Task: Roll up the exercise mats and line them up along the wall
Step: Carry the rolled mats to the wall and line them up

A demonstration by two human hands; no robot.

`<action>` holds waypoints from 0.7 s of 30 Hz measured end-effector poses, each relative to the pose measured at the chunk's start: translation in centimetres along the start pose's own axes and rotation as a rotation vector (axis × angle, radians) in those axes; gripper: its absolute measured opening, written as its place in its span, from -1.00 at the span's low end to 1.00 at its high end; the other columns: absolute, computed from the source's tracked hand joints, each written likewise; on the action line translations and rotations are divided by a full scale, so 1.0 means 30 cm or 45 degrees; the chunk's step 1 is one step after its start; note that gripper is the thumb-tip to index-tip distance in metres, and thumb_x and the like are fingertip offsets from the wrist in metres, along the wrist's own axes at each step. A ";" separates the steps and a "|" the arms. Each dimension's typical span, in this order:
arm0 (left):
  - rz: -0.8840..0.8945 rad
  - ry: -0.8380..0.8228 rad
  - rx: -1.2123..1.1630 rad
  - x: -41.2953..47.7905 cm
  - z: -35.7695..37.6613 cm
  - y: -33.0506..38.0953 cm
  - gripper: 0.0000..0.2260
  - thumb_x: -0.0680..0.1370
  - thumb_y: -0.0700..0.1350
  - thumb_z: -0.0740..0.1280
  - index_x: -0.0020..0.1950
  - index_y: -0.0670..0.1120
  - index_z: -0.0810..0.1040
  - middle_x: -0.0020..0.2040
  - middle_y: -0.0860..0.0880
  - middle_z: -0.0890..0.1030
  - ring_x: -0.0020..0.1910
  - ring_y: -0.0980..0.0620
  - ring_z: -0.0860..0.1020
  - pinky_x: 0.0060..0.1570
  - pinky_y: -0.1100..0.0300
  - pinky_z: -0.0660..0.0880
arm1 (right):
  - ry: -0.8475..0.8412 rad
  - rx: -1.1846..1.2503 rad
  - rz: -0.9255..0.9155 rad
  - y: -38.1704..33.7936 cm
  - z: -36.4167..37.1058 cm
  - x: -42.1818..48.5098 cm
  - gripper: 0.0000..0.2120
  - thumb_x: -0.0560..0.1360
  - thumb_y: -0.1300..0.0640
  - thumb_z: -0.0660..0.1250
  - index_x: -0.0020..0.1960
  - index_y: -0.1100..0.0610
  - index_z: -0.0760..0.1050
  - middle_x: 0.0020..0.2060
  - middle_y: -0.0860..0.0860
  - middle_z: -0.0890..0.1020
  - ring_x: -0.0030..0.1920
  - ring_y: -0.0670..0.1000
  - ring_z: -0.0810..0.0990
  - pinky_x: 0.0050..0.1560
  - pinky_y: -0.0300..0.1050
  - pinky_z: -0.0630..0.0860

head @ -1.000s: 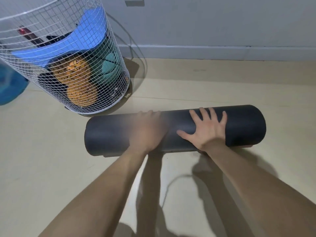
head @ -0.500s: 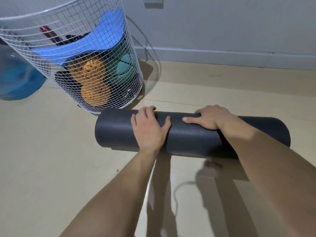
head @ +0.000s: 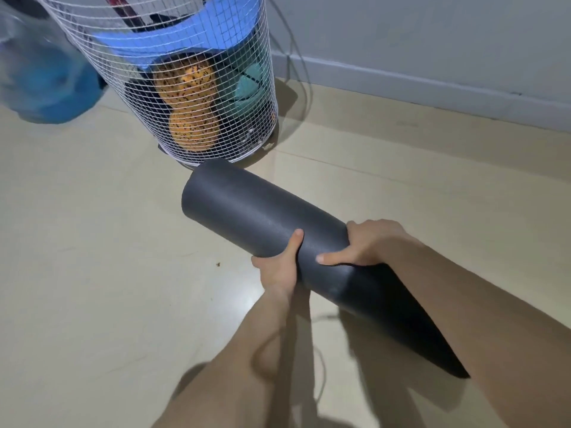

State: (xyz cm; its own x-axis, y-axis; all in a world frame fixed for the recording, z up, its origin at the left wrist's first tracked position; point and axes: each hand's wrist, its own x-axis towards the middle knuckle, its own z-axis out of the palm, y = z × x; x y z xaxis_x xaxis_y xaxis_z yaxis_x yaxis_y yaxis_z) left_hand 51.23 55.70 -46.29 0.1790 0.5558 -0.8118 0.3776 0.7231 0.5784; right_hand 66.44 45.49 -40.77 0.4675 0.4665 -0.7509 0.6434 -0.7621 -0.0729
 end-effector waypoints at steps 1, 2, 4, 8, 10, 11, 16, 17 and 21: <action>-0.002 -0.011 0.009 0.000 -0.034 -0.019 0.07 0.21 0.36 0.61 0.55 0.07 0.15 0.14 0.07 0.59 0.12 -0.11 0.63 0.17 -0.12 0.60 | -0.039 -0.017 -0.017 -0.008 -0.010 -0.010 -0.01 0.25 -0.72 0.15 0.37 -0.01 0.45 0.17 -0.05 0.62 0.10 0.06 0.59 0.08 -0.03 0.48; -0.007 -0.018 0.000 -0.009 -0.058 -0.029 0.06 0.22 0.35 0.61 0.56 0.09 0.15 0.15 0.07 0.60 0.11 -0.11 0.64 0.10 -0.10 0.62 | -0.066 0.003 -0.026 -0.007 -0.015 -0.010 -0.04 0.26 -0.70 0.19 0.38 -0.03 0.46 0.18 -0.06 0.61 0.14 0.06 0.58 0.12 -0.02 0.48; -0.040 -0.022 -0.044 -0.018 -0.068 -0.037 0.05 0.24 0.32 0.63 0.56 0.11 0.15 0.16 0.05 0.62 0.08 -0.11 0.67 -0.03 -0.02 0.64 | -0.074 0.118 -0.028 0.021 -0.004 0.007 -0.04 0.22 -0.67 0.29 0.46 -0.14 0.38 0.28 -0.05 0.51 0.33 0.08 0.47 0.25 0.05 0.44; 0.111 0.115 0.107 -0.022 -0.045 -0.017 0.14 0.22 0.31 0.64 0.60 0.06 0.07 0.38 0.02 0.50 0.26 -0.10 0.56 0.20 -0.06 0.55 | -0.136 0.734 -0.121 0.087 0.082 0.066 -0.05 0.11 -0.47 0.57 0.42 -0.27 0.35 0.34 -0.11 0.52 0.29 0.00 0.56 0.36 0.10 0.47; 0.570 0.345 0.582 -0.020 -0.062 0.012 0.13 0.28 0.26 0.63 0.64 -0.06 0.08 0.57 -0.09 0.29 0.51 -0.16 0.32 0.43 -0.08 0.32 | -0.146 0.889 -0.168 0.094 0.098 0.077 -0.11 0.12 -0.38 0.64 0.37 -0.26 0.40 0.19 -0.20 0.64 0.15 -0.07 0.65 0.31 0.03 0.52; 0.883 0.424 0.875 -0.027 -0.074 0.041 0.05 0.33 0.23 0.61 0.64 -0.08 0.14 0.60 -0.15 0.22 0.58 -0.18 0.21 0.49 -0.09 0.21 | -0.140 0.902 -0.174 0.091 0.097 0.073 -0.11 0.11 -0.38 0.64 0.37 -0.26 0.39 0.17 -0.21 0.64 0.15 -0.07 0.65 0.31 0.02 0.51; 1.272 -0.454 2.003 -0.051 0.087 0.297 -0.29 0.48 0.17 0.43 0.60 0.15 0.30 0.61 -0.04 0.29 0.62 -0.07 0.15 0.59 -0.12 0.02 | 0.080 0.629 -0.066 0.027 0.147 0.001 0.09 0.03 -0.58 0.47 0.47 -0.30 0.20 0.24 -0.13 0.57 0.20 0.04 0.58 0.26 0.08 0.49; 1.160 -0.609 2.166 -0.035 0.145 0.323 -0.27 0.50 0.25 0.41 0.62 0.16 0.26 0.62 -0.04 0.30 0.61 -0.05 0.17 0.58 -0.12 0.04 | 0.161 0.545 -0.041 0.005 0.173 -0.018 0.13 0.01 -0.63 0.42 0.49 -0.30 0.16 0.25 -0.09 0.55 0.23 0.09 0.56 0.26 0.10 0.47; 0.408 -0.830 2.648 0.077 0.269 0.342 0.25 0.17 0.51 0.52 0.69 0.18 -0.04 0.69 0.05 0.12 0.65 -0.09 0.14 0.57 -0.16 0.13 | 0.410 0.331 0.017 -0.058 0.278 -0.076 0.31 0.00 -0.75 0.23 0.61 -0.19 0.03 0.39 0.01 0.46 0.38 0.15 0.46 0.39 0.18 0.33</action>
State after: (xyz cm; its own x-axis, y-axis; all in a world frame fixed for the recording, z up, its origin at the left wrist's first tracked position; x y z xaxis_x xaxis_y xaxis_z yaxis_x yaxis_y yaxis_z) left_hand 62.84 61.09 -42.87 0.4396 0.0358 -0.8975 0.3586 -0.9231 0.1388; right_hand 59.19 42.02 -44.39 0.6670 0.5413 -0.5120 0.4811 -0.8376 -0.2589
